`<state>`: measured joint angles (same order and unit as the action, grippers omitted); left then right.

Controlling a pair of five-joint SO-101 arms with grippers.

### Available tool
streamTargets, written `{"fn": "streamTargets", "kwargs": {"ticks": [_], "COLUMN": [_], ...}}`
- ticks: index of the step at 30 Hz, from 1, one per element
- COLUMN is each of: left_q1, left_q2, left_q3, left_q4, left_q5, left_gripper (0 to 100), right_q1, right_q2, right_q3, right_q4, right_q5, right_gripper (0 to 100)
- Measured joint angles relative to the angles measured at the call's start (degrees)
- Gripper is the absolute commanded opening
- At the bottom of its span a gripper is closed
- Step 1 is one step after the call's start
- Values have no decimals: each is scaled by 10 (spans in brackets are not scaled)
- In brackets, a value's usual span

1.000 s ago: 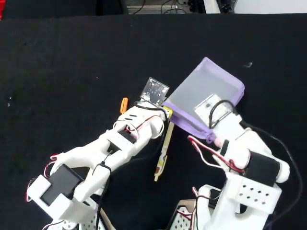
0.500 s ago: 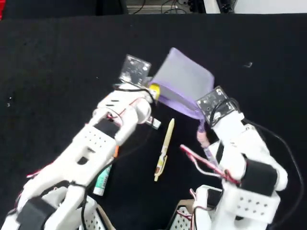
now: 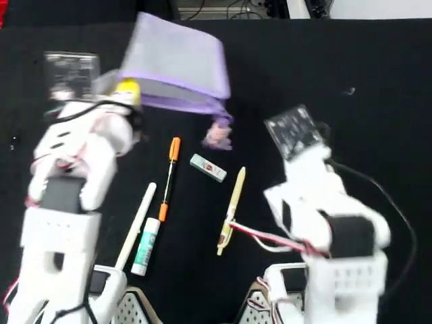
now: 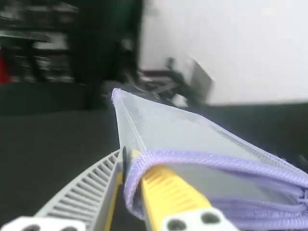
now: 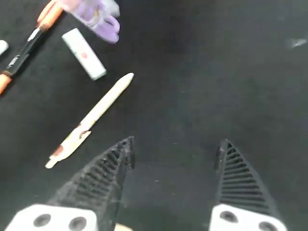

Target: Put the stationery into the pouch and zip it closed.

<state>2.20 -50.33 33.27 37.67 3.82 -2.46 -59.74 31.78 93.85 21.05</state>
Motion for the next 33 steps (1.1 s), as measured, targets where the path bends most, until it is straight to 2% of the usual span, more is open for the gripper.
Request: {"fn": "streamTargets", "kwargs": {"ticks": [11,15,22,26,33], "left_q1": [-253,-319,-382,-386,-387], "left_q2": [-81,-81,-81,-69,47], "left_q3": [-89,-104,-120,-121,-196], "left_q4": [180,223,260,265,324], "left_q5": [0,-12,-29,-29,-29], "left_gripper": [27,27,27,27,27], "right_q1": [-115,-141,-143,-143,-143], "right_q2": [199,244,312,353,479], "right_q3": [0,3,67,96,106], "right_q4": [-77,-127,-246,-304,-375], "right_q5": [-83,-127,-240,-286,-346], "right_gripper": [258,258,258,258,258]}}
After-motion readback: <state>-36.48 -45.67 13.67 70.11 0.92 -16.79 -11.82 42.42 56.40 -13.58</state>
